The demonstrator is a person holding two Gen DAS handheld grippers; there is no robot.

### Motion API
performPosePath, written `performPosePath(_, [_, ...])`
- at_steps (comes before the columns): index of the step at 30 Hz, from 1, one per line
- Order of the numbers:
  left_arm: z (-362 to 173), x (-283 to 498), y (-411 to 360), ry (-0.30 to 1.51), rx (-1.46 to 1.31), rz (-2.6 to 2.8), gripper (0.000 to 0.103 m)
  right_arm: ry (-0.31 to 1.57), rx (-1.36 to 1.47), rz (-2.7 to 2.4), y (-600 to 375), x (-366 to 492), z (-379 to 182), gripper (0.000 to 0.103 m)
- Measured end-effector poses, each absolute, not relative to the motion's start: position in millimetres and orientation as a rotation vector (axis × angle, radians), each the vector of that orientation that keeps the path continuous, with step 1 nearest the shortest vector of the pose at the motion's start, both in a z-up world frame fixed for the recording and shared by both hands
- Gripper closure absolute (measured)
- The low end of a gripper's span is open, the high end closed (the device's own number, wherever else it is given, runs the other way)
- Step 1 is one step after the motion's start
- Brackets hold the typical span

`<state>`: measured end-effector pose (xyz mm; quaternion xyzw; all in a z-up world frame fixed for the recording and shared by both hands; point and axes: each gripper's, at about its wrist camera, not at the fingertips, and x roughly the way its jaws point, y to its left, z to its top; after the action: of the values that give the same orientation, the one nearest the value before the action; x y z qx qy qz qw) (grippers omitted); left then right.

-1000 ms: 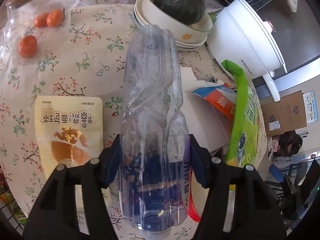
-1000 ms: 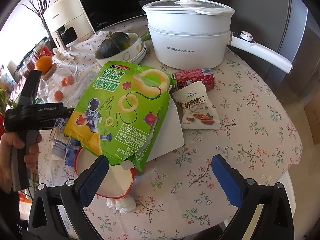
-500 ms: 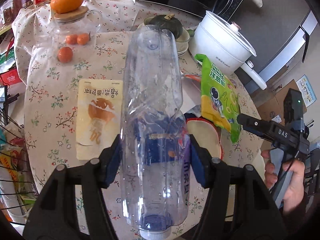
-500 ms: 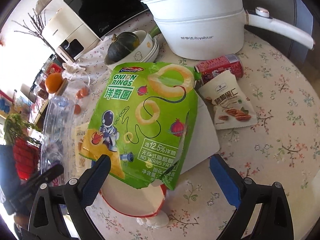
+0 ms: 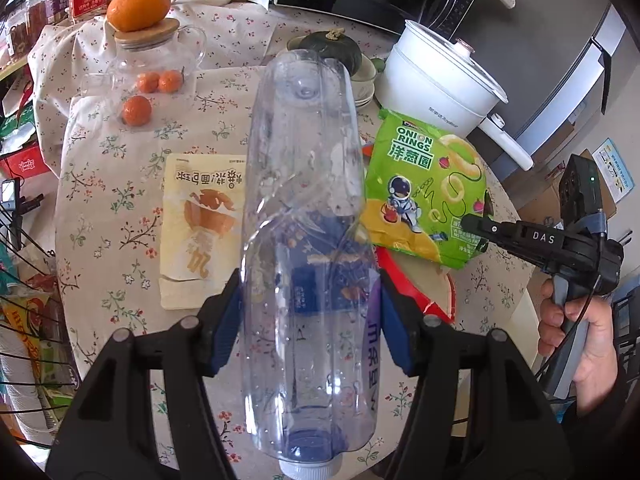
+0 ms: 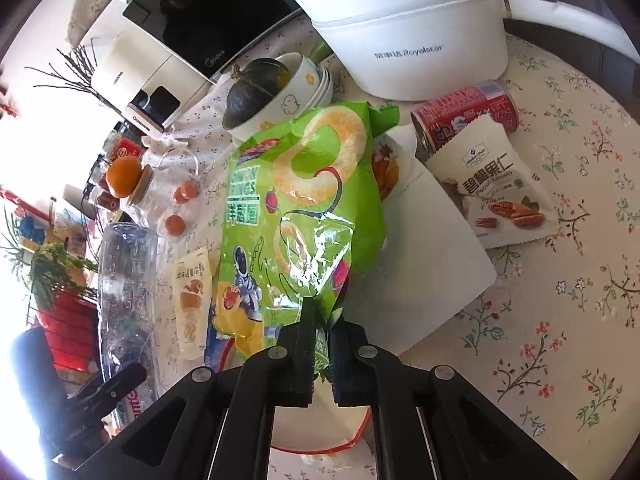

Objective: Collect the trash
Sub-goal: 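Lift the bottle with the left gripper while the right gripper grasps and lifts the green onion-rings bag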

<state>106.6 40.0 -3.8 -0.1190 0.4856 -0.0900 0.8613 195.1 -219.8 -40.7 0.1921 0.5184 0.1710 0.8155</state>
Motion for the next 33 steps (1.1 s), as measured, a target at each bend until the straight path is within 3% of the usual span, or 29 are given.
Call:
performPosePath(16, [14, 86, 10, 0.973, -0.221, -0.306, 0.040, 0.922, 0.163, 0.336, -240, 117, 58, 0.101])
performPosePath(33, [5, 43, -119, 1.013, -0.029, -0.551, 0.040, 0.980, 0.045, 0.017, -391, 6, 42, 0.101])
